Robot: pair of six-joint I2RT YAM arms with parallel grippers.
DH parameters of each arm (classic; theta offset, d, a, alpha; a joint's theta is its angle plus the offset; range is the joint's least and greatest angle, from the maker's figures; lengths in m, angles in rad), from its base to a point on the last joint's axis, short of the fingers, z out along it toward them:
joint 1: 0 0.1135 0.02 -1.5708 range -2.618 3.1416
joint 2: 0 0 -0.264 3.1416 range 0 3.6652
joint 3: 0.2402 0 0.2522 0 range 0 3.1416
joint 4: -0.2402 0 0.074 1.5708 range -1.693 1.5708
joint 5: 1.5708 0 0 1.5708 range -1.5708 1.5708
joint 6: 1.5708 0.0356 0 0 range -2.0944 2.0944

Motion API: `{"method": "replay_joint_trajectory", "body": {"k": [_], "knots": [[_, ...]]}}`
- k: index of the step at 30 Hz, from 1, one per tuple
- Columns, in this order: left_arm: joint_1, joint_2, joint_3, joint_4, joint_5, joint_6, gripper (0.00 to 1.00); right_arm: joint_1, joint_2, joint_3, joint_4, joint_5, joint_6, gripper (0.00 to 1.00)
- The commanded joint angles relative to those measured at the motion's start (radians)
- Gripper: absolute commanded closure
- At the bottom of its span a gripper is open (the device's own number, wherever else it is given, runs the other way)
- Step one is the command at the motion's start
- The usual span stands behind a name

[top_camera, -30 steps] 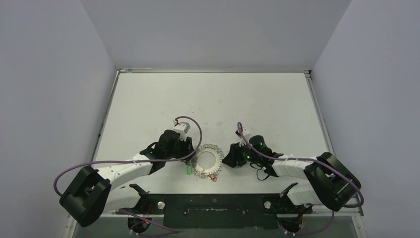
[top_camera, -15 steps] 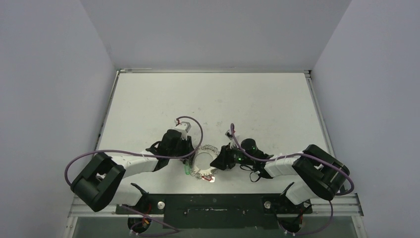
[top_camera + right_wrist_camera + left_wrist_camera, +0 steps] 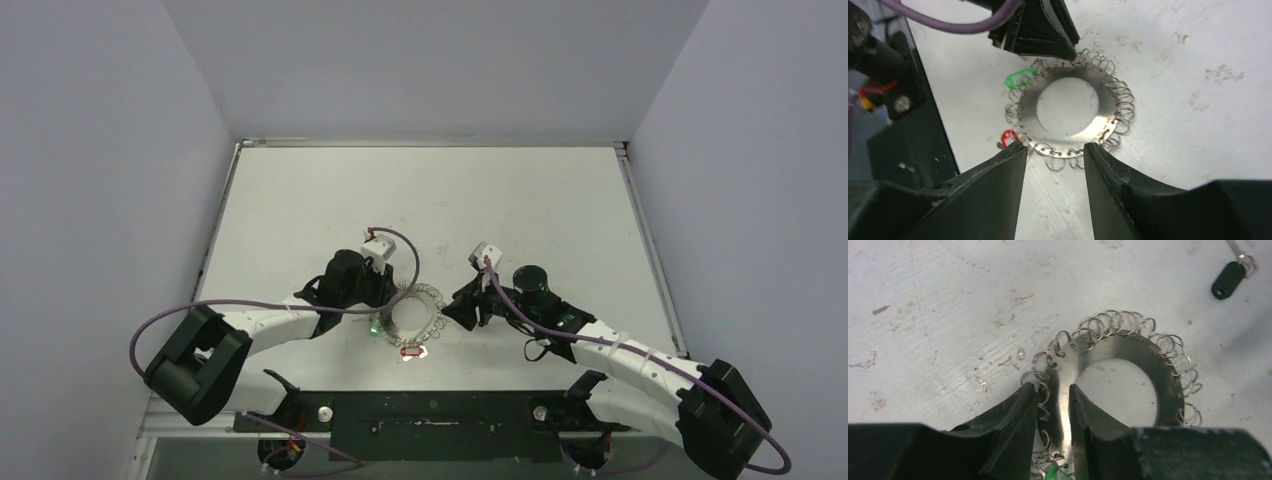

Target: Put the keys on the keyring

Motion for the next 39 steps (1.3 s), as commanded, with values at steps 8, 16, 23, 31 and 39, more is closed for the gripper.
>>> {"method": "replay_joint_trajectory", "body": {"k": [8, 16, 23, 31, 39], "knots": [[-0.197, -0.123, -0.124, 0.272, 0.165, 0.33, 0.65, -0.007, -0.034, 0.132, -0.385, 0.04, -0.696, 0.57], [-0.249, 0.085, -0.062, 0.432, 0.287, 0.419, 0.61, -0.018, -0.101, 0.098, -0.332, 0.105, -0.631, 0.6], [-0.28, 0.226, -0.009, 0.538, 0.409, 0.43, 0.63, -0.059, -0.191, 0.058, -0.317, 0.123, -0.58, 0.61], [-0.317, 0.252, 0.0, 0.466, 0.491, 0.44, 0.84, -0.081, -0.209, 0.049, -0.31, 0.113, -0.568, 0.61], [-0.322, 0.123, -0.035, 0.204, 0.375, 0.413, 0.99, -0.085, -0.181, 0.064, -0.31, 0.085, -0.57, 0.63]]}}
